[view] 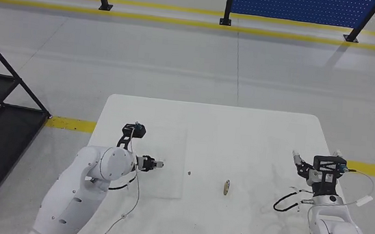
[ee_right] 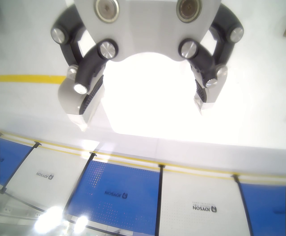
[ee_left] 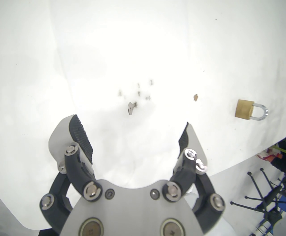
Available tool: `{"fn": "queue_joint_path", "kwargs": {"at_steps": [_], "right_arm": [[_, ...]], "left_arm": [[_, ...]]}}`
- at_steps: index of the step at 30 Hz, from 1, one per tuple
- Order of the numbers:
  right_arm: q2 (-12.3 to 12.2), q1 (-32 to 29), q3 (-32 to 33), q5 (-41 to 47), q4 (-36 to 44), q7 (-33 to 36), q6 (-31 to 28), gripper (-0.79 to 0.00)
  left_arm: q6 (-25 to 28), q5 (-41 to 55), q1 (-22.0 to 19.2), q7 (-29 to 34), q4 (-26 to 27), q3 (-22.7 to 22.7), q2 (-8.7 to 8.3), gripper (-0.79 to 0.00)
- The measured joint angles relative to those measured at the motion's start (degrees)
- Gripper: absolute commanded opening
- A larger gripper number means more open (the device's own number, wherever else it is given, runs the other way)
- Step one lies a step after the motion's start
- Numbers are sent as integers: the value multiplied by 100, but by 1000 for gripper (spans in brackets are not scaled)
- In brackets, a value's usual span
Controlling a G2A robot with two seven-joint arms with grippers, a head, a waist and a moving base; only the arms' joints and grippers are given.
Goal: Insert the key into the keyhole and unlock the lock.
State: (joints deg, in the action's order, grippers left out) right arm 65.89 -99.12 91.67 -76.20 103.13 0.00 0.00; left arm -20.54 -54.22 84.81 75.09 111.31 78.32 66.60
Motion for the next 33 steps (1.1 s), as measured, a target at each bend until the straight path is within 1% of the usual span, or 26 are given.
{"fn": "queue_joint_path", "kwargs": {"at_steps": [1,2,4,6,9,11,12,14,21,27,30,33], "right_arm": [[0,0,0,0,0,0,0,0],[0,0,0,0,0,0,0,0],[0,0,0,0,0,0,0,0],[0,0,0,0,0,0,0,0],[0,0,0,0,0,0,0,0],[0,0,0,0,0,0,0,0],[0,0,0,0,0,0,0,0],[0,0,0,0,0,0,0,0],[0,0,0,0,0,0,0,0],[0,0,0,0,0,0,0,0],[0,0,0,0,0,0,0,0],[0,0,0,0,0,0,0,0]], "left_arm": [[-1,4,-4,-8,-16,-6,0,-280],[-2,5,-8,-20,-39,-11,-1,-376],[-11,26,-24,-55,-101,-20,-2,-440],[-17,60,-43,-80,-166,-27,-1,-456],[-13,83,-66,-123,-266,-41,-3,-508],[-7,84,-77,-136,-318,-52,-5,-508],[-5,94,-87,-141,-346,-59,-5,-493],[23,65,-103,-163,-386,-81,-8,-486],[63,47,-202,-253,-559,-241,0,-536],[29,87,-241,-311,-610,-310,5,-579],[31,134,-263,-336,-649,-335,7,-582],[34,167,-290,-353,-688,-351,8,-610]]}}
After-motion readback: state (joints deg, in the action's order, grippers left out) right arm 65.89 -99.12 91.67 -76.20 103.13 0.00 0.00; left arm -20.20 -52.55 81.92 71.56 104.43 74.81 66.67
